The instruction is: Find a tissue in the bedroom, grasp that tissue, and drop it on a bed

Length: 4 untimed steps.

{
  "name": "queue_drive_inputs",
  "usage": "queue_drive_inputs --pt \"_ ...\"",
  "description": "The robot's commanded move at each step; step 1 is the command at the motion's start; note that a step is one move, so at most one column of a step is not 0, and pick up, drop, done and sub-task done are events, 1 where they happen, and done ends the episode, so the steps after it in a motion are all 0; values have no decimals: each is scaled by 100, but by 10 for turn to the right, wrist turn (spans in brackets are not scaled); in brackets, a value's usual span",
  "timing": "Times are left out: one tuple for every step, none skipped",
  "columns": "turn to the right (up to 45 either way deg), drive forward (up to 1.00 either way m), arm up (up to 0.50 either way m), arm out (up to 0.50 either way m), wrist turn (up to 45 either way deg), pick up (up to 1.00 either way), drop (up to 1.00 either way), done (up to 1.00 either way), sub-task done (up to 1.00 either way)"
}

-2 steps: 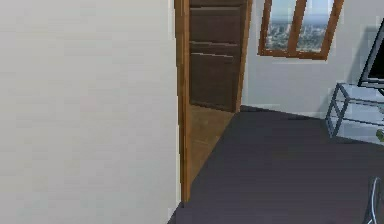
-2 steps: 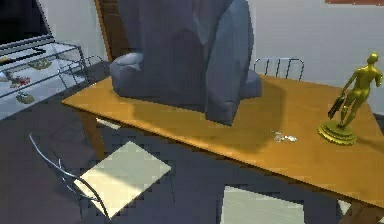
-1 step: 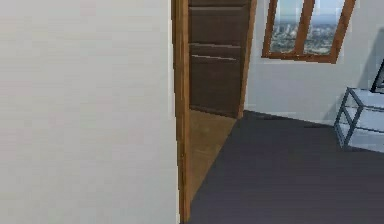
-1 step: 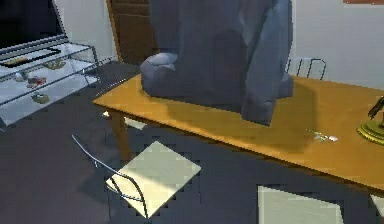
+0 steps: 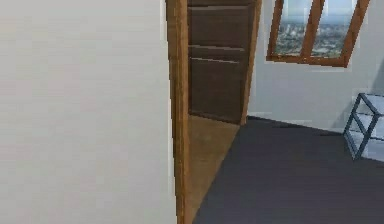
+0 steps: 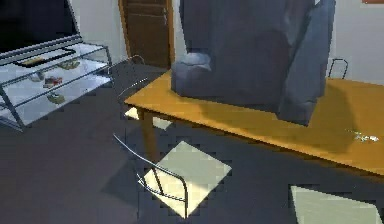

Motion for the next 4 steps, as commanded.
queue_drive_inputs --pt "150 0 0 0 0 0 0 0 0" --pt "0 90 0 0 0 0 0 0 0" --pt "60 0 0 0 0 0 0 0 0" --pt "0 45 0 0 0 0 0 0 0"
